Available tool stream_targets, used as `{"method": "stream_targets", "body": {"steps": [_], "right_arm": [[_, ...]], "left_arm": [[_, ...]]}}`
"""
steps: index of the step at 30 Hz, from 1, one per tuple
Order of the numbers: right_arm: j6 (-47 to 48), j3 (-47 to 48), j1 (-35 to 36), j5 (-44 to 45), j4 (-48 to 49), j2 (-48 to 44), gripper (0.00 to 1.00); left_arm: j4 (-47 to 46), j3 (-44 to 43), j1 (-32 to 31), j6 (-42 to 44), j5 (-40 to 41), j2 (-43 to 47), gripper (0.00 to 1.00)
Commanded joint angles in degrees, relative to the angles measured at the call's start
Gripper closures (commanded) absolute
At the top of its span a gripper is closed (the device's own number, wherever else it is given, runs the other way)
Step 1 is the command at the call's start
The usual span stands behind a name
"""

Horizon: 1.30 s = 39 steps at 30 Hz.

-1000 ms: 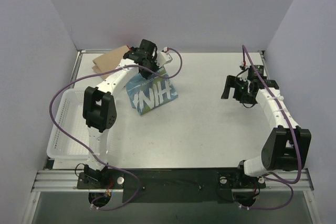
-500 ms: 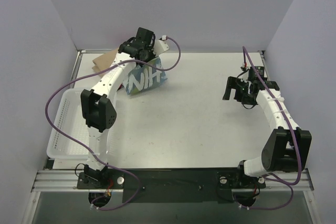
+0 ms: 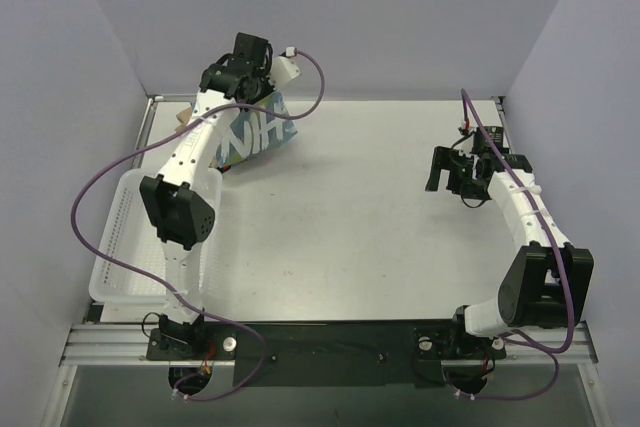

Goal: Fold and stack the t-shirts
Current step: Put the neatly folded tshirt into the corner of the board with the left arm

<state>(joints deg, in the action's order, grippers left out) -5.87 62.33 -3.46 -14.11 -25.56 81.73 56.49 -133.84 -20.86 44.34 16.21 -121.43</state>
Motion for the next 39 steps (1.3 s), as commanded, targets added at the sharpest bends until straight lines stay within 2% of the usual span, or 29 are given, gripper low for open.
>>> {"method": "stream_targets", "body": {"steps": [1,8,16,19,26,30,35,37,39], "right_arm": [[0.86,-0.27,-0.4,1.1,-0.72,-2.02,0.0],[1.3,-0.19,-0.4,1.36,-0.8,-2.19,0.0],[1.21,0.34,-0.49,0.93,-1.16,-1.58,0.0],[1.3,0.52,-0.4,0.92,-1.42,-1.75,0.0],[1.39,0.34,-0.4,1.1,-1.51,-1.4,0.0],[1.56,0.69,-0.4,1.1,-1.68,-1.05,0.0],[1.56,1.04,-0.4,0.75,-1.86,-0.44,0.0],[1.56,1.22,-0.49,0.49,-1.86,-0.35,0.0],[1.47,1.22,-0.4,0.31,-1.95,-0.35,0.0]], "left_arm": [[-3.48,-4.23,2.58,2.77,1.81,1.55,1.0],[-3.31,-10.39,8.64,-0.48,-2.5,-7.5,1.0],[-18.15,-9.59,10.58,4.17,1.1,-14.27,1.0],[-20.1,-11.44,10.93,5.14,2.6,-17.34,1.0],[-25.81,-10.39,12.25,8.39,5.23,-19.99,1.0],[-25.99,-12.58,13.48,8.4,6.03,-22.36,1.0],[-27.92,-10.21,14.18,9.01,6.73,-22.63,1.0],[-29.14,-10.12,14.36,8.75,8.48,-22.98,0.97],[-31.08,-10.12,14.45,8.84,10.85,-23.42,0.31]]}}
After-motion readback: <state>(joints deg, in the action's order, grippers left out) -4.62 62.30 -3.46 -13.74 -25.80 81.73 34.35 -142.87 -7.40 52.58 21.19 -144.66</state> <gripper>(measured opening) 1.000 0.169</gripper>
